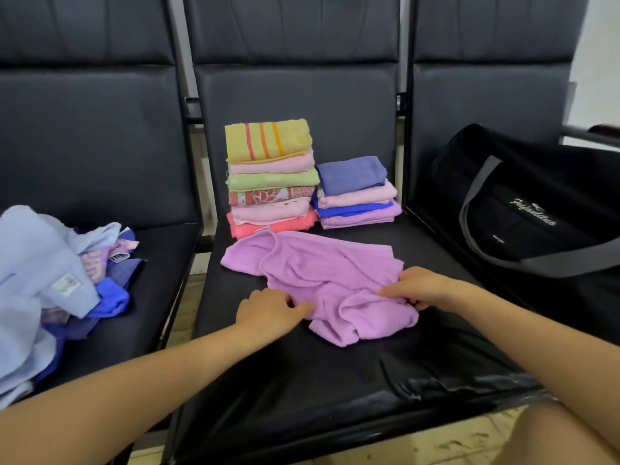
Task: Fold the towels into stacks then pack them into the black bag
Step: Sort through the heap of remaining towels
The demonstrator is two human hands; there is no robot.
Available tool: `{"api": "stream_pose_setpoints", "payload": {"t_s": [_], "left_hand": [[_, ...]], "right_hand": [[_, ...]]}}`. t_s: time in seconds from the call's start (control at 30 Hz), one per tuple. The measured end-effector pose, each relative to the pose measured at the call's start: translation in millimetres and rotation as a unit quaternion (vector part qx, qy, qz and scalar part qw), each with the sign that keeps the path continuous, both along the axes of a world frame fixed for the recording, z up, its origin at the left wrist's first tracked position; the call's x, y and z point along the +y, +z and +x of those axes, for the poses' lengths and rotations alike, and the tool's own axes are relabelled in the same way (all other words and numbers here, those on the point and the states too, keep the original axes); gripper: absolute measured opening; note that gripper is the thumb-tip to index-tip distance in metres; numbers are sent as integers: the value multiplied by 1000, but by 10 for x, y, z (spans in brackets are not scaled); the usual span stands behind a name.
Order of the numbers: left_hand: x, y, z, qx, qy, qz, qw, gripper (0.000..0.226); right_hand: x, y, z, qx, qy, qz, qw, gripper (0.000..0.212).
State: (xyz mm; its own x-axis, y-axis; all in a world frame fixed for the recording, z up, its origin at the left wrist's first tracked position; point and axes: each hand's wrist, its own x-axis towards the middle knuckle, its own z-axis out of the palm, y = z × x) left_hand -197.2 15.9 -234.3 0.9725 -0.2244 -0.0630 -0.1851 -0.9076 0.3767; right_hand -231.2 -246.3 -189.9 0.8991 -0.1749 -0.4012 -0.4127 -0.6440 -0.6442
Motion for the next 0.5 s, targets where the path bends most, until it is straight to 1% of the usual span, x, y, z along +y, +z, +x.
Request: {"api": "stream_pose_setpoints", "payload": {"t_s": [0.03,0.07,0.1,0.13,0.17,0.2,0.23,0.27,0.3,0.33,0.37,0.4,0.43,0.47,0.5], "left_hand": [[-47,28,27,16,20,-6,1000,45],[-86,50,66,35,39,-17,998,45],[-124,64,105,50,49,-23,997,48],[-153,64,144,65,54,-25,996,47],[-182,68,162,86,59,-33,994,43],[-209,58,186,114,63,-61,990,37],[-238,45,205,138,66,-115,981,34],[-271,31,225,150,67,-189,968,31],[-326,46,226,161,71,-266,948,25],[-384,65,243,169,81,-342,921,18],[-431,94,258,183,104,-408,888,16],[-458,109,276,196,125,-463,855,20],[-465,108,281,204,134,-497,833,22],[-446,86,284,203,131,-504,829,24],[-413,72,264,191,109,-472,854,25]], "right_hand": [[11,6,0,-16,-3,51,999,24],[7,12,18,-37,-17,126,991,19],[-3,31,45,-57,-37,216,974,19],[-20,59,77,-74,-61,312,945,23],[-34,94,120,-89,-84,408,905,27],[-43,123,154,-105,-113,487,860,30],[-41,149,178,-119,-148,541,819,32],[-48,159,204,-131,-181,573,789,32],[-56,161,218,-142,-208,585,770,35],[-65,162,220,-151,-225,585,765,37],[-67,170,205,-154,-232,576,768,41],[-79,158,187,-148,-229,563,780,46],[-67,147,148,-127,-219,541,802,50],[-44,125,90,-100,-204,505,833,52],[-19,83,36,-71,-190,460,865,52]]}}
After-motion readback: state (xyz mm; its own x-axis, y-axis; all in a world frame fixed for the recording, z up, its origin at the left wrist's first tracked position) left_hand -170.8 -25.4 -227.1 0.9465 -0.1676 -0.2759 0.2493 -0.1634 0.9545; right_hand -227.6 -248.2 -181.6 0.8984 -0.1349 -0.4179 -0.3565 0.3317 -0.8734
